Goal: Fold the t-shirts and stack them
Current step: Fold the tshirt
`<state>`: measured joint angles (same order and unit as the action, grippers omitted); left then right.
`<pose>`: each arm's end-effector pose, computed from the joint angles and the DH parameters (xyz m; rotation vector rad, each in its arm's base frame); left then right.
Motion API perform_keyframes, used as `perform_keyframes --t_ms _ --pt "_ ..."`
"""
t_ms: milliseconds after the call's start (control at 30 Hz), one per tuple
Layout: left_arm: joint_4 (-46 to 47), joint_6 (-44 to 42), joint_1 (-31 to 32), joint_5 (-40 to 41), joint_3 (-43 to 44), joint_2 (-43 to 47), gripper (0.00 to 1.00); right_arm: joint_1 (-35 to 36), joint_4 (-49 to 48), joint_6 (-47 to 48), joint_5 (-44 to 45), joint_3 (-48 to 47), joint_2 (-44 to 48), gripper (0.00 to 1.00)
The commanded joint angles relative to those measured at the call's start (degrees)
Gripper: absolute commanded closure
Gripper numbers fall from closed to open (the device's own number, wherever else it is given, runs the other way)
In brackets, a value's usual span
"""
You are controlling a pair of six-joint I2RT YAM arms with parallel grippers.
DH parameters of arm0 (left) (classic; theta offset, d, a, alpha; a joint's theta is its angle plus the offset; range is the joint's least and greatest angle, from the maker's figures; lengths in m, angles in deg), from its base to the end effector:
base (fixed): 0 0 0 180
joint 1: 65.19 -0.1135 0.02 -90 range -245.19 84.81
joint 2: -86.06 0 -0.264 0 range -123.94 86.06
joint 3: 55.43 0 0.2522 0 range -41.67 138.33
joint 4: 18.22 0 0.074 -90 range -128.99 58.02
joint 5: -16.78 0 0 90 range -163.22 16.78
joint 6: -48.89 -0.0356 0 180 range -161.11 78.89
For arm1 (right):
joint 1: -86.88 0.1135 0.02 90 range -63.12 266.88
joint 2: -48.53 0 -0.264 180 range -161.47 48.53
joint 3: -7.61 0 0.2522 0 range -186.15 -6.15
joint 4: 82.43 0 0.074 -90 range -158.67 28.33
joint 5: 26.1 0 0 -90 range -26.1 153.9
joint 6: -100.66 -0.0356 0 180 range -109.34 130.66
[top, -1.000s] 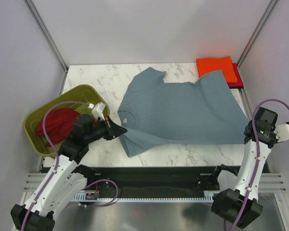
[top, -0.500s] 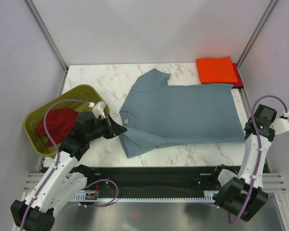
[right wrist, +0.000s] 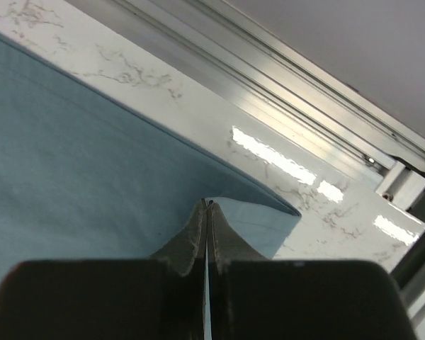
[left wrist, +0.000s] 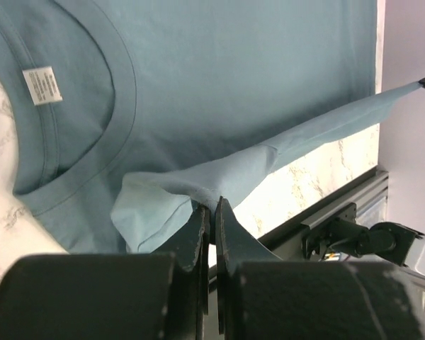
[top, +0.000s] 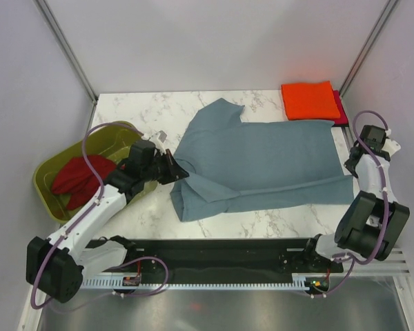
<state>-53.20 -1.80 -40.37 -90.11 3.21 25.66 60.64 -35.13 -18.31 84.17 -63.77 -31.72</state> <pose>0.2029 -0.1052 0.2707 -0.1223 2.3434 -0.9174 0.2495 -0.1367 0.2456 1.2851 2.1629 -0.4307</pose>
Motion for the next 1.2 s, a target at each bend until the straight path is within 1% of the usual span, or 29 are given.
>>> perform_keyframes --t_ms 0,33,100,200,433,533,867,1167 --pt "-1.7 -3.3 1.5 6.3 4.9 -2.1 0.98 1.2 -5.3 2.9 -2.9 -3.1 -3.1 1.0" --pt "-2.2 -3.8 1.7 7.3 5.6 -2.8 0.98 1.5 -6.6 3.2 -5.0 -3.7 -3.6 1.0" --pt "-3.0 -4.3 2.4 9.3 7.1 -4.5 0.98 2.9 -7.8 3.9 -5.9 -4.4 -5.3 1.0" --pt "-3.9 -4.8 3.5 12.0 8.5 -6.3 0.98 4.4 -8.7 4.9 -5.5 -6.4 -8.4 1.0" --pt "-5.8 -6.3 4.9 18.4 11.8 -9.9 0.98 4.7 -8.6 6.0 -3.5 -9.7 -14.7 1.0" --pt "-6.7 -6.7 5.2 20.0 13.0 -11.2 0.98 4.7 -8.5 6.3 -2.1 -10.0 -15.9 1.0" --pt "-7.2 -7.2 6.6 22.3 16.1 -15.4 0.98 4.7 -8.6 5.8 -1.9 -10.8 -17.9 1.0" --pt "-9.1 -7.8 7.0 27.3 18.5 -18.7 0.98 4.7 -8.1 5.3 -0.7 -11.5 -19.3 1.0"
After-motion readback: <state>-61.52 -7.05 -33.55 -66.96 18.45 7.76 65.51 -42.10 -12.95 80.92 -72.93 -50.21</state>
